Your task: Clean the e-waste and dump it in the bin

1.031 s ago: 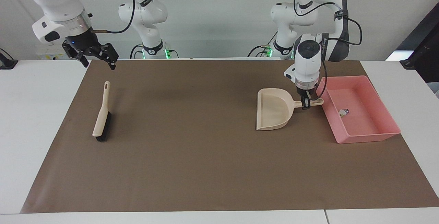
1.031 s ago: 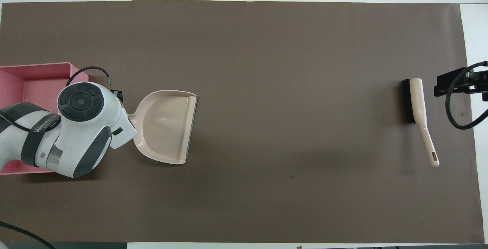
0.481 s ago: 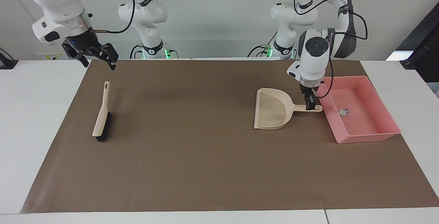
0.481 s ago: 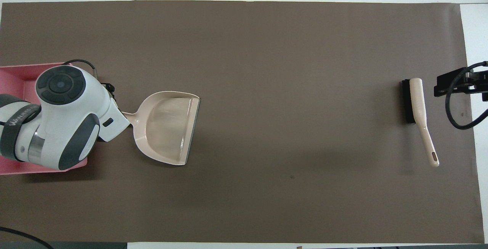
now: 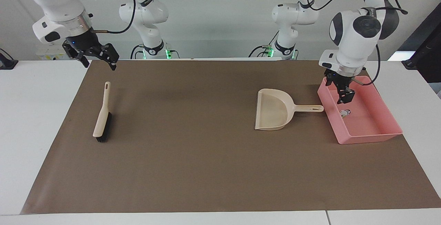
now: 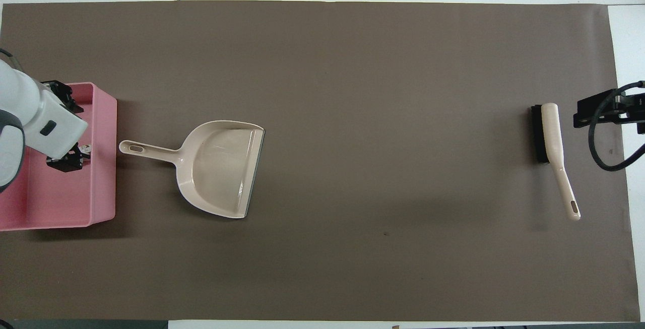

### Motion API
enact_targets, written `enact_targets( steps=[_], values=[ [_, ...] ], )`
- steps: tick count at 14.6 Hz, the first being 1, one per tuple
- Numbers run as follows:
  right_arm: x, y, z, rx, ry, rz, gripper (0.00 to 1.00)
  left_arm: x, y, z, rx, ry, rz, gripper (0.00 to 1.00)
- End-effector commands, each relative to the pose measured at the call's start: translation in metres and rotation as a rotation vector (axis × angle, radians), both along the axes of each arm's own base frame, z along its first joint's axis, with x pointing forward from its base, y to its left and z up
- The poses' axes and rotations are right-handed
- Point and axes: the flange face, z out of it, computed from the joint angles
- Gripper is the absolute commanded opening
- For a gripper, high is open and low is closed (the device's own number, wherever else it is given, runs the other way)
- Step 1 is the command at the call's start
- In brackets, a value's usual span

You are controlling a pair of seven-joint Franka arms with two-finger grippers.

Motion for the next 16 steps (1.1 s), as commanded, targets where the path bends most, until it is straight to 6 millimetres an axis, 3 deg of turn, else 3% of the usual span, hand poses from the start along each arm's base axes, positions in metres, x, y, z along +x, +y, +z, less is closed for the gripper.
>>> enact_targets(
  steps=[1, 4, 6, 14, 16],
  values=[
    [-0.002, 0.0, 0.0, 0.008, -0.006, 0.018, 1.0, 0.002, 0.025, 0.023, -0.024, 0.002, 0.073, 0.99],
    [-0.003, 0.001, -0.003, 0.017, -0.001, 0.017, 1.0, 0.001, 0.065, 0.028, -0.111, -0.016, 0.316, 0.99],
    [-0.003, 0.002, -0.003, 0.02, -0.003, 0.017, 1.0, -0.001, 0.078, 0.032, -0.128, -0.018, 0.445, 0.99],
    [0.0, 0.001, -0.004, 0.016, -0.027, 0.02, 1.0, -0.013, 0.078, 0.094, -0.082, -0.017, 0.904, 0.99],
    [0.0, 0.001, -0.003, 0.016, -0.029, 0.019, 1.0, -0.018, 0.069, 0.118, -0.069, -0.023, 1.001, 0.99]
  ],
)
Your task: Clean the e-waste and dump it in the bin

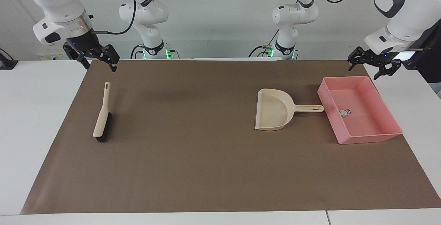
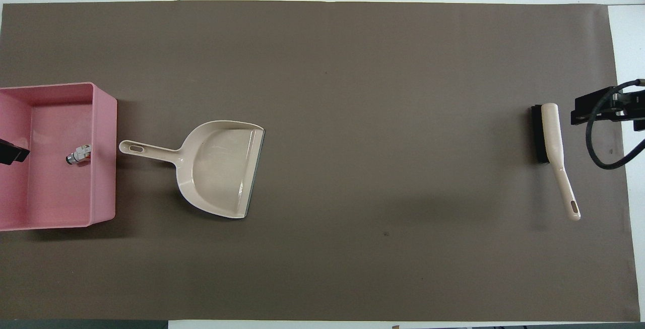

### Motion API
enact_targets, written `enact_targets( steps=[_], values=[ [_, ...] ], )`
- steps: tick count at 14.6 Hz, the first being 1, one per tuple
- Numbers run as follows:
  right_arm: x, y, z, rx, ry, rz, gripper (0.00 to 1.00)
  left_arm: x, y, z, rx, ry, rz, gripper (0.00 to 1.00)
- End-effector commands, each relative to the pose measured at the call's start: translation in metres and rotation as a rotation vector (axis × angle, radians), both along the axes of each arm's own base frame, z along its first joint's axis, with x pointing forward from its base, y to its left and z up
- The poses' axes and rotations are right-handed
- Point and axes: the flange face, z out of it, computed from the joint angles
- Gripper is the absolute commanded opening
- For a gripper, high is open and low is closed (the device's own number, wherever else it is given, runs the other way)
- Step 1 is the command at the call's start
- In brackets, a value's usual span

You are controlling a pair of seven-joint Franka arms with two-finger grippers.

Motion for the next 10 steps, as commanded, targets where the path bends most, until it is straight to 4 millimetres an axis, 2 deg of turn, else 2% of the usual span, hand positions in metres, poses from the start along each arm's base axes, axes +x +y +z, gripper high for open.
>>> enact_targets(
  steps=[1, 3, 5, 8, 10],
  values=[
    [-0.002, 0.0, -0.001, 0.008, -0.015, 0.018, 1.0, -0.006, -0.013, 0.036, 0.003, 0.013, 0.138, 0.99],
    [-0.003, -0.003, -0.002, 0.01, -0.013, 0.009, 1.0, -0.01, -0.019, 0.051, 0.006, 0.038, 0.186, 0.99],
    [-0.003, -0.004, -0.001, 0.01, -0.015, 0.006, 1.0, -0.006, -0.021, 0.057, -0.012, 0.054, 0.251, 0.99],
    [-0.003, -0.004, -0.001, 0.01, -0.013, 0.006, 1.0, -0.009, -0.026, 0.059, -0.026, 0.073, 0.39, 0.99],
    [-0.002, -0.004, -0.001, 0.01, -0.016, 0.004, 1.0, -0.014, -0.026, 0.049, -0.018, 0.092, 0.407, 0.99]
  ],
)
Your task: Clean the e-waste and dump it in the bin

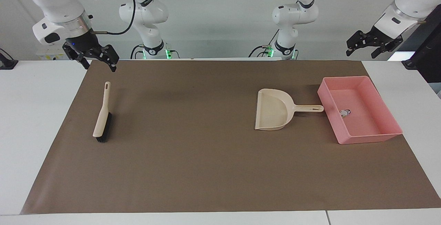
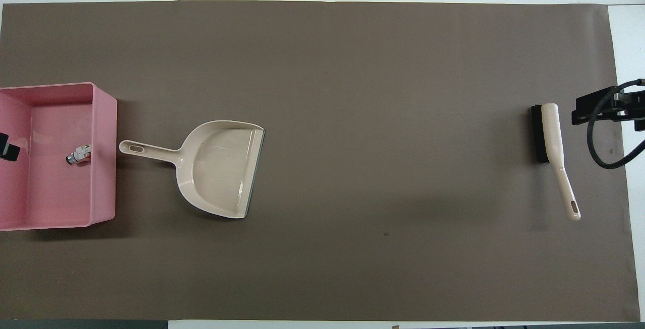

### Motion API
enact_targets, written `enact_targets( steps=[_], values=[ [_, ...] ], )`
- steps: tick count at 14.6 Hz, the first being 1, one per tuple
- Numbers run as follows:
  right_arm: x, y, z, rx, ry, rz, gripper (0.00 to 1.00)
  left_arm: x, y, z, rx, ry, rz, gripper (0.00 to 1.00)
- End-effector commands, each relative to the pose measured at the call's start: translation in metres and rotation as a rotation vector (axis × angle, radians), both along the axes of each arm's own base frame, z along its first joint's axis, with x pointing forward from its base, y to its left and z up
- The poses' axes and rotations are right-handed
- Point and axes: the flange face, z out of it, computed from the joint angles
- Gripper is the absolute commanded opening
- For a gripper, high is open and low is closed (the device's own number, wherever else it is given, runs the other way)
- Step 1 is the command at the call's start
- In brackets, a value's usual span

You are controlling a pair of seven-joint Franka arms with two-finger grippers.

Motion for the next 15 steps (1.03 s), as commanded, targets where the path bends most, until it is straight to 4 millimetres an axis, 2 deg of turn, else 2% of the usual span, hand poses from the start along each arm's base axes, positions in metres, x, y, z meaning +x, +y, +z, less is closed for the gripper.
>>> enact_targets(
  steps=[1, 5, 10, 15],
  values=[
    [-0.003, -0.002, -0.001, 0.01, -0.013, 0.008, 1.0, -0.004, -0.001, -0.003, -0.008, 0.026, 0.035, 0.99],
    [-0.003, -0.002, -0.001, 0.01, -0.01, 0.008, 1.0, -0.004, 0.0, -0.008, 0.002, 0.019, 0.034, 0.99],
    [-0.003, -0.002, -0.001, 0.01, -0.01, 0.008, 1.0, 0.01, 0.004, -0.009, 0.031, -0.092, 0.033, 0.99],
    [-0.003, -0.002, -0.001, 0.01, -0.01, 0.008, 1.0, 0.014, 0.004, -0.011, 0.032, -0.122, 0.028, 0.99]
  ],
)
